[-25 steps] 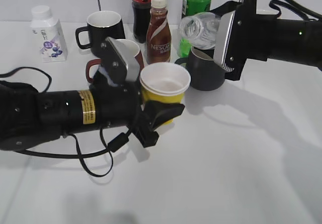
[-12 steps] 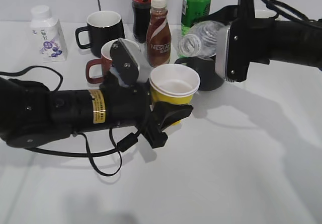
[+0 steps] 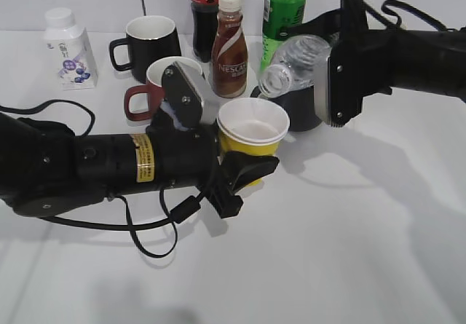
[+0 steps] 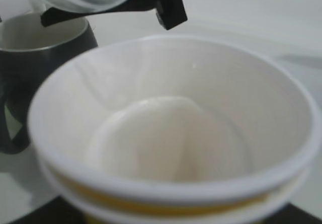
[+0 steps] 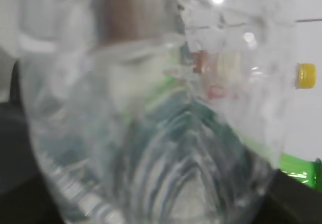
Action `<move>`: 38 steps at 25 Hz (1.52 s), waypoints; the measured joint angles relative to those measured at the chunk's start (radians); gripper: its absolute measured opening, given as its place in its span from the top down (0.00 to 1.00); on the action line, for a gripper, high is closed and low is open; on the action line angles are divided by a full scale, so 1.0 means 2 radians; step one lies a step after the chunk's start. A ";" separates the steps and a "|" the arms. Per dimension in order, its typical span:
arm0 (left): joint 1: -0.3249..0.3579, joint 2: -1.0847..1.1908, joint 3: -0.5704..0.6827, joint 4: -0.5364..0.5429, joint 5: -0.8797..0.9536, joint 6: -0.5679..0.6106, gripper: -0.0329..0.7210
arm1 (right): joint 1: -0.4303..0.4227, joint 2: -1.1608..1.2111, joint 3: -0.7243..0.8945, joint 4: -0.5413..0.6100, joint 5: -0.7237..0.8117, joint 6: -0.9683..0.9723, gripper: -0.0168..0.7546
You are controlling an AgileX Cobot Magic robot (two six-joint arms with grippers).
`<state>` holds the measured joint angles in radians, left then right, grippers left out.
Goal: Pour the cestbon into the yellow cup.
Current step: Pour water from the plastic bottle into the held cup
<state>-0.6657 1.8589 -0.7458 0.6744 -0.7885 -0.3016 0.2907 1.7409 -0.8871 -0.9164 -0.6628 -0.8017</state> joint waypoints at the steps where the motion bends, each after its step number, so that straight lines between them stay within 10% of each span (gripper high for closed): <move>1: 0.000 0.000 0.000 0.000 -0.001 0.000 0.48 | 0.000 0.000 0.000 0.000 0.000 -0.005 0.37; 38: -0.007 0.000 -0.002 0.027 -0.007 0.000 0.48 | 0.000 0.000 0.000 0.003 0.000 -0.079 0.37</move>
<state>-0.6790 1.8589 -0.7495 0.7293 -0.8016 -0.3016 0.2907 1.7409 -0.8878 -0.9103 -0.6637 -0.9603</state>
